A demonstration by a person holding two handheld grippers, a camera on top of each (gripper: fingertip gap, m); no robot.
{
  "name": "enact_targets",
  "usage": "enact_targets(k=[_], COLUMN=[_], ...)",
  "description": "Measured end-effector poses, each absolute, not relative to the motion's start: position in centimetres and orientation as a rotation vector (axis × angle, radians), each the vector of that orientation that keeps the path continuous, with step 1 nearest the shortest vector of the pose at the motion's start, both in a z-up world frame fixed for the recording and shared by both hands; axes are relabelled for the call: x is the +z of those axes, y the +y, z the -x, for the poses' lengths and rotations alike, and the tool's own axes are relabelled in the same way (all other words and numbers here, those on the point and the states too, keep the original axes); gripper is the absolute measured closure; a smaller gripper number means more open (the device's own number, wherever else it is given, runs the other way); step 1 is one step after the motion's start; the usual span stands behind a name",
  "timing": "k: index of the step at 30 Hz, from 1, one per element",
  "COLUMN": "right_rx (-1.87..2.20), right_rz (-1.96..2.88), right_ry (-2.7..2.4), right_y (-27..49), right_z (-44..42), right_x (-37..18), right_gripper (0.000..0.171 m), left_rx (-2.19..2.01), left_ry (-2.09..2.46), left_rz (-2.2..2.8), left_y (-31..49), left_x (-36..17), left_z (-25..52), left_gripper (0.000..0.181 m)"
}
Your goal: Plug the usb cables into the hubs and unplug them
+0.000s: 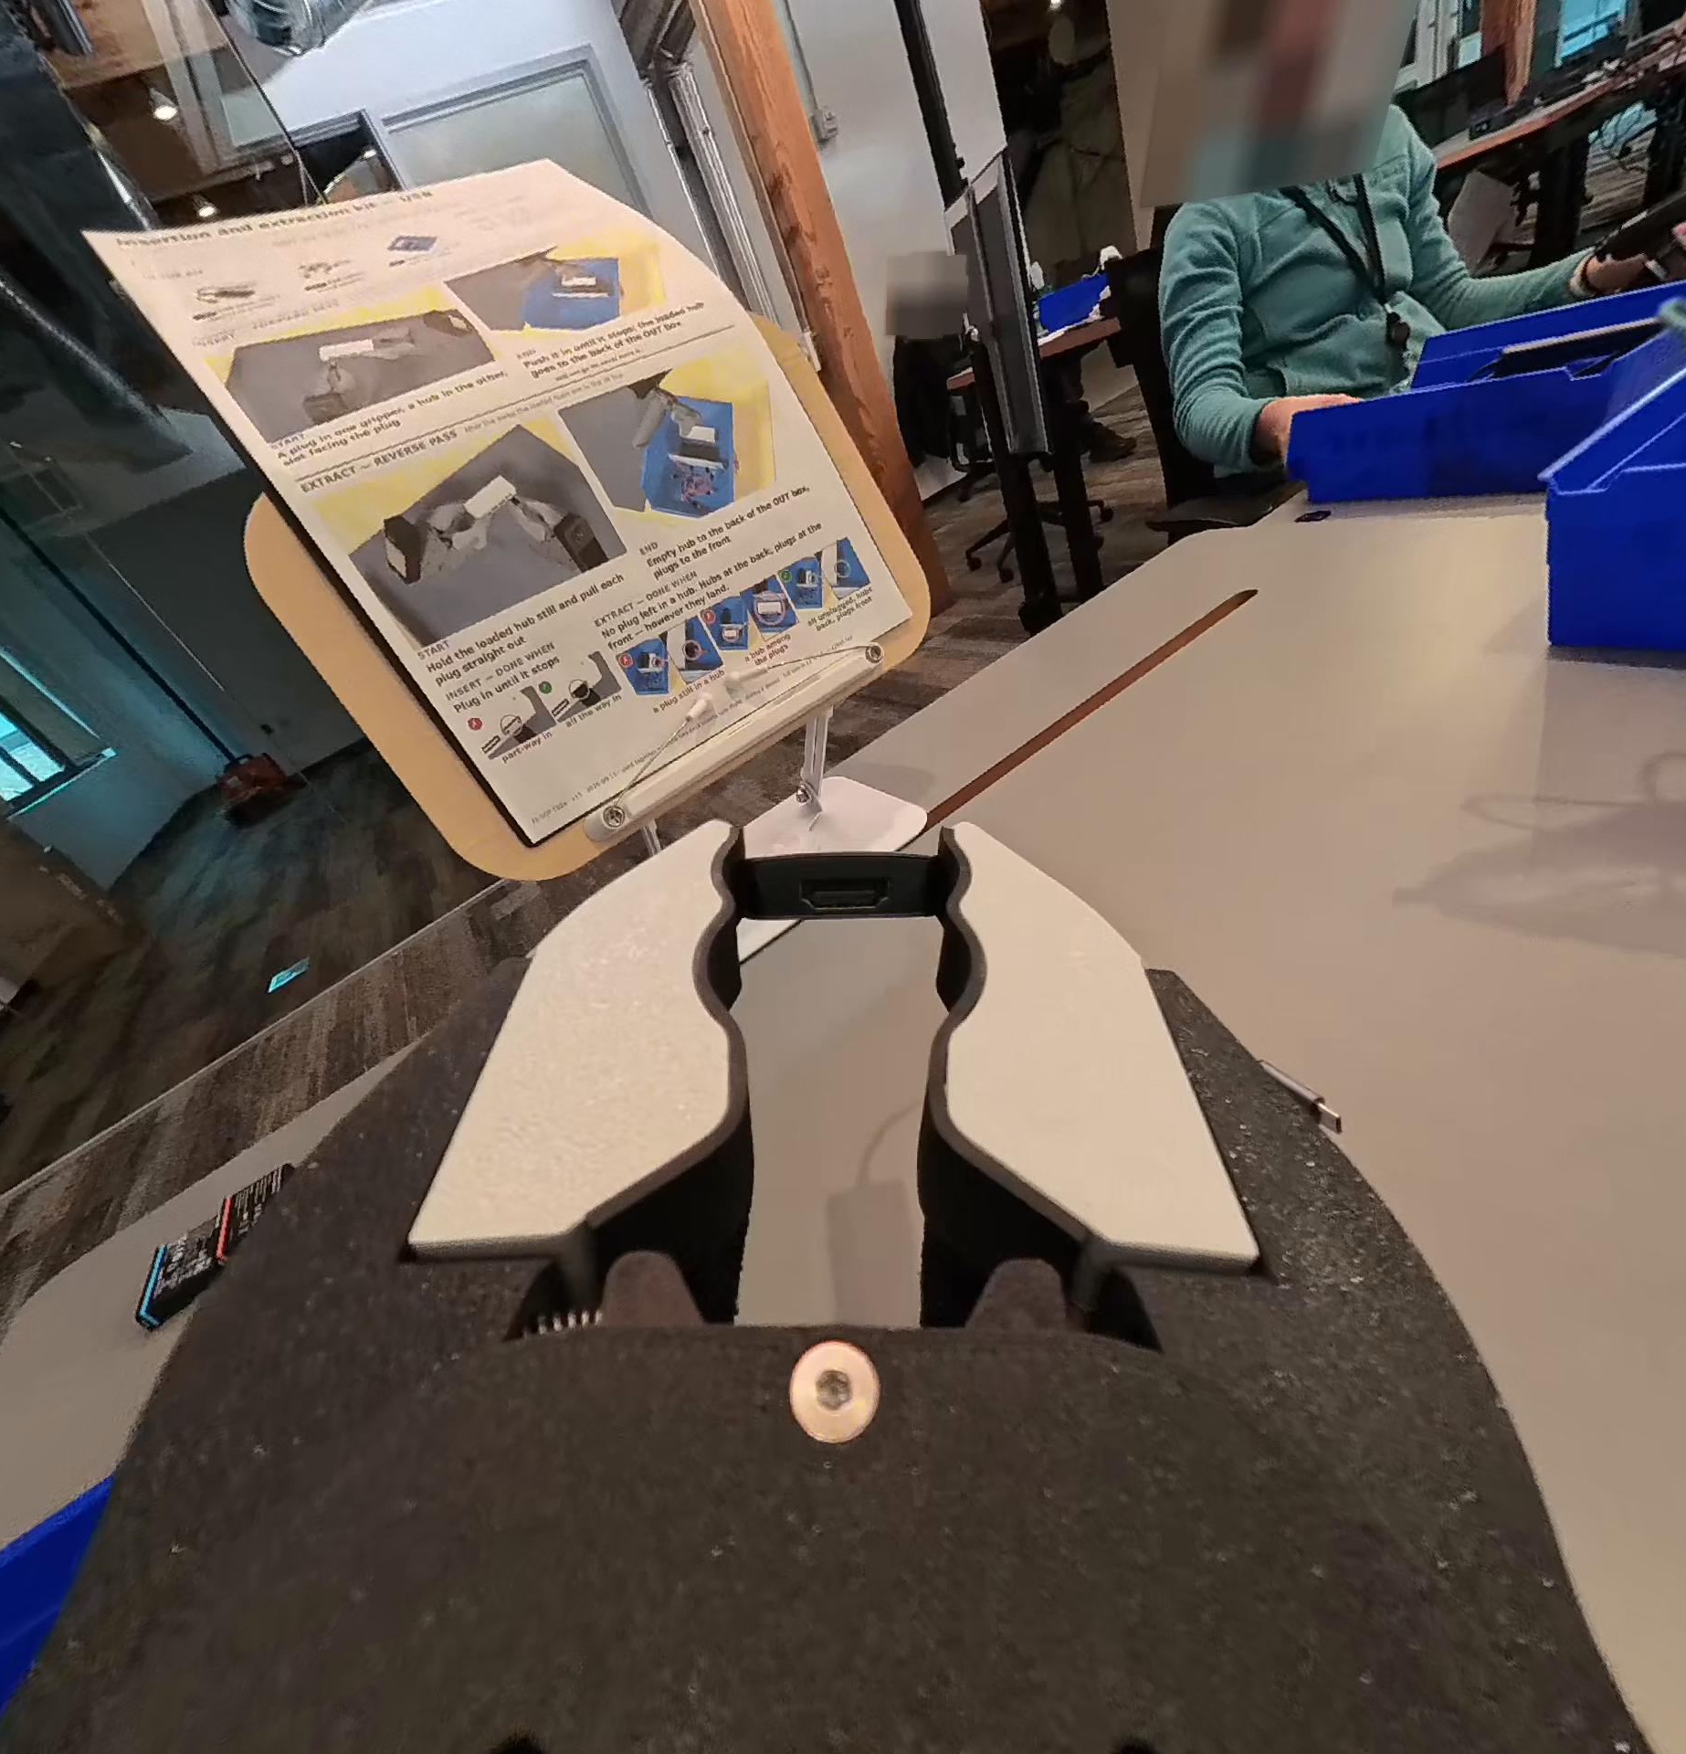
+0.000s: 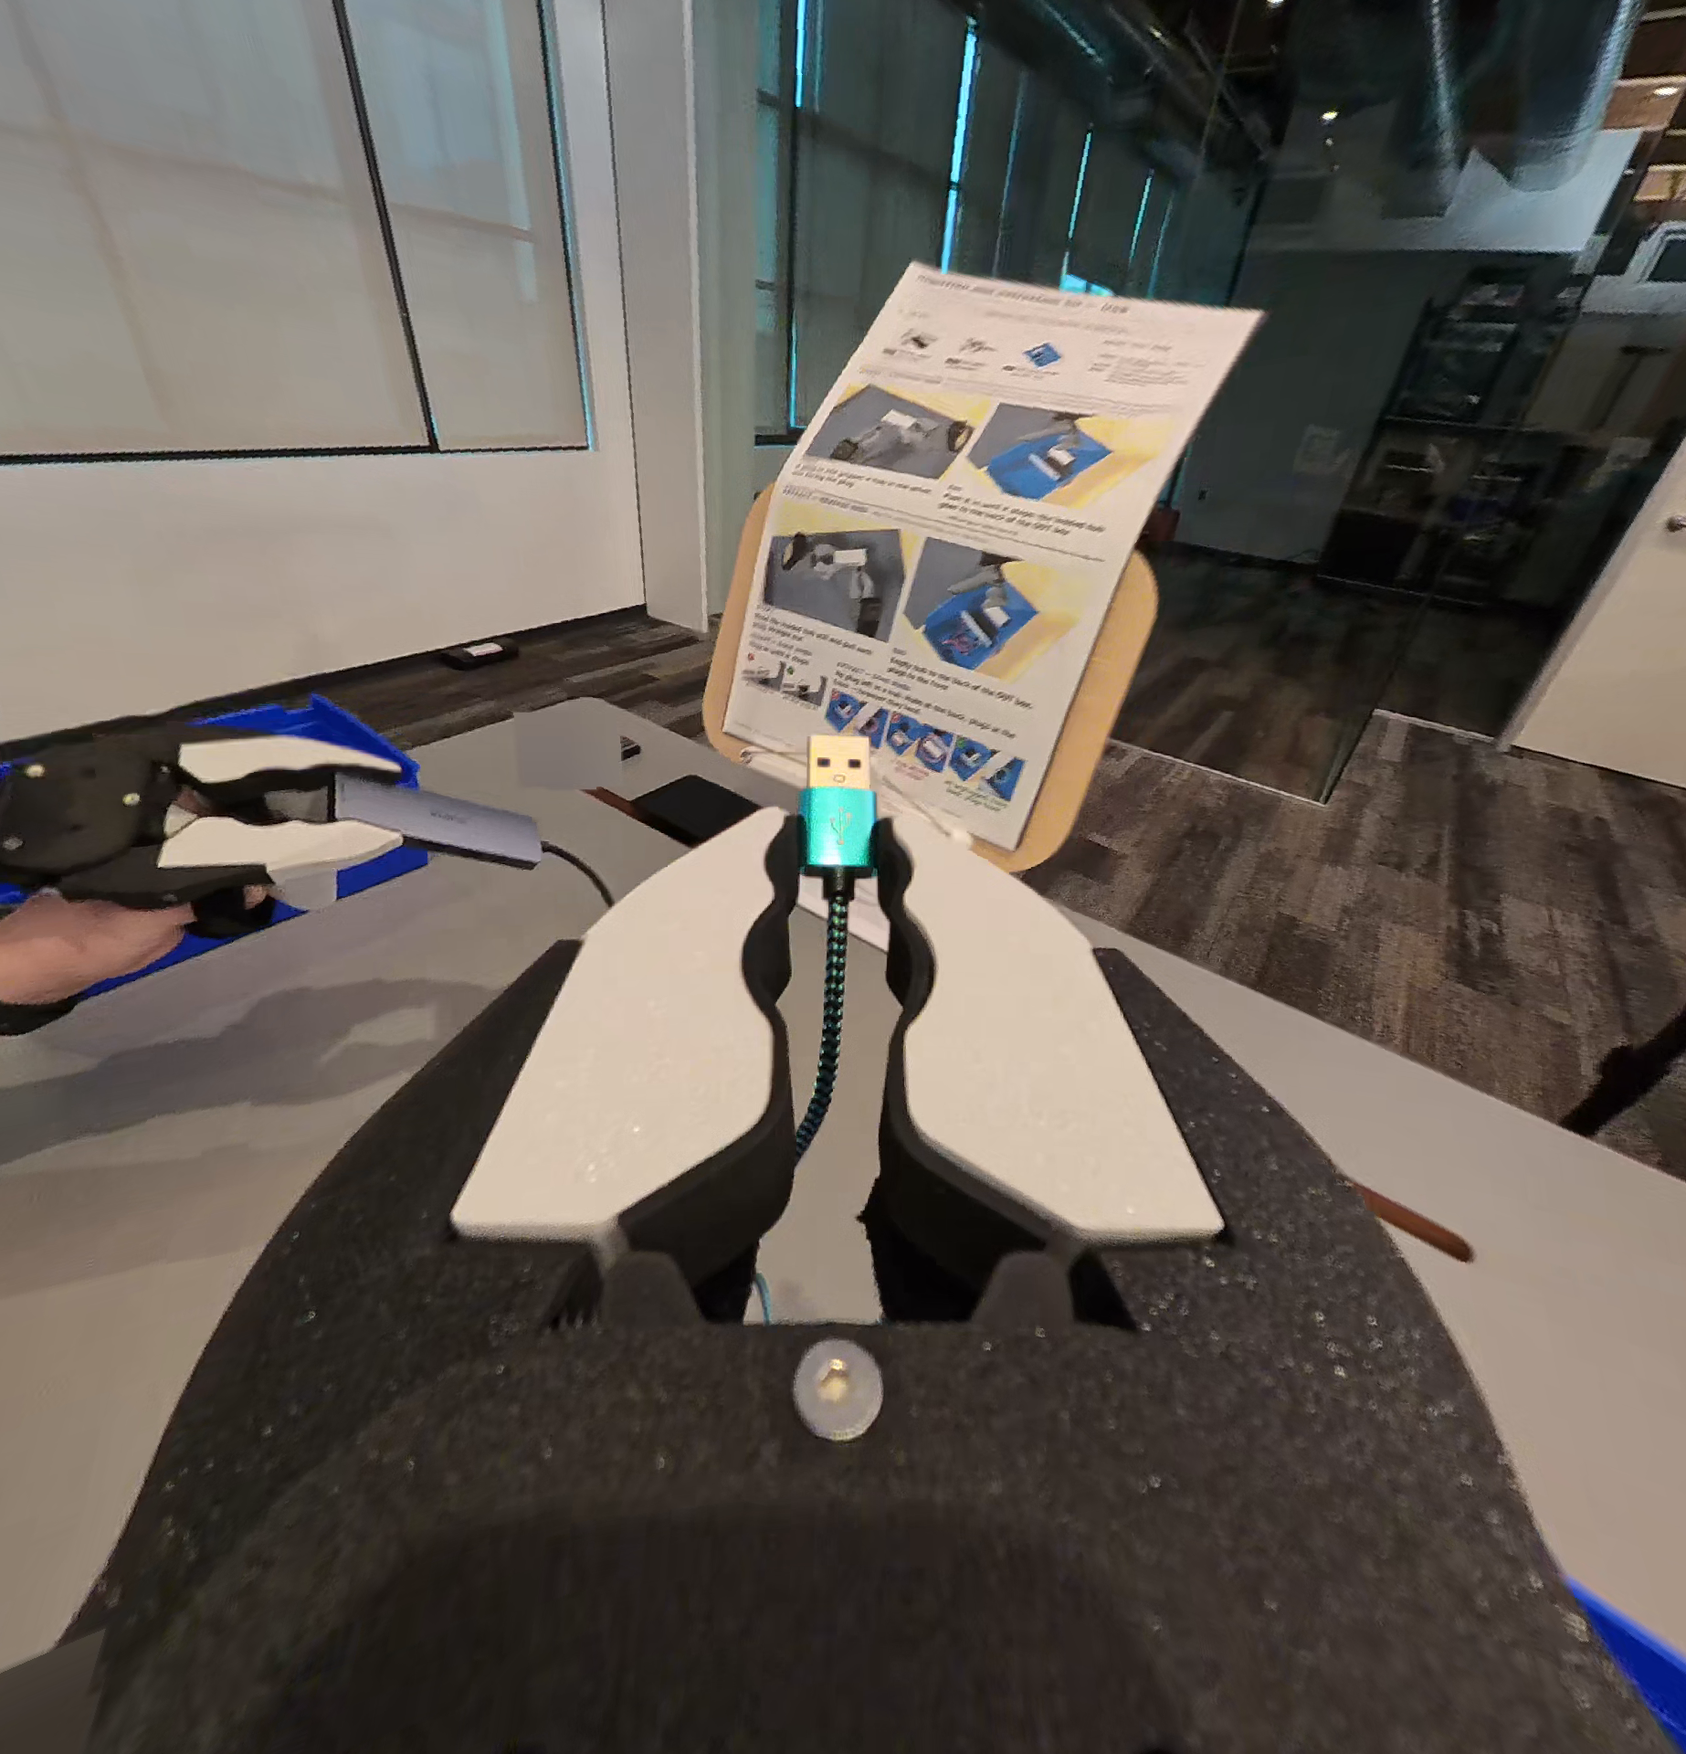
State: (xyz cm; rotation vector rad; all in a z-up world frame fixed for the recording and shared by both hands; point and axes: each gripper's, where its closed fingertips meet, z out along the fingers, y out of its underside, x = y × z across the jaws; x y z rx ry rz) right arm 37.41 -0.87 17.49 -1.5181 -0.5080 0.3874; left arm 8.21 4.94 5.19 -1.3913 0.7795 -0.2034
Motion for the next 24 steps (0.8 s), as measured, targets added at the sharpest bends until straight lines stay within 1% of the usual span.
enact_targets(k=[9, 12, 14, 17, 24], right_rx=[0.268, 0.217, 0.190, 0.193, 0.335], right_rz=[1.545, 1.585, 1.624, 1.664, 1.700], right_ry=[-0.466, -0.499, -0.504, -0.510, -0.612], right_y=[-3.0, -4.1, -4.6, -5.4, -6.9], right_z=[-47.8, -51.2, -53.7, -56.7, -59.6], right_x=[28.0, 29.2, 28.4, 25.6, 18.0], right_gripper=[0.156, 0.156, 0.156, 0.156, 0.156], left_rx=[-0.196, -0.201, -0.199, -0.195, -0.167], left_ry=[0.803, 0.808, 0.816, 0.834, 0.874], left_rz=[1.366, 1.359, 1.353, 1.350, 1.344], left_y=[4.6, 4.3, 4.2, 3.9, 3.4], left_x=[6.5, 6.8, 6.8, 6.8, 7.3], left_z=[-9.3, -9.8, -10.3, -11.0, -12.4], left_gripper=[0.143, 0.143, 0.143, 0.143, 0.143])
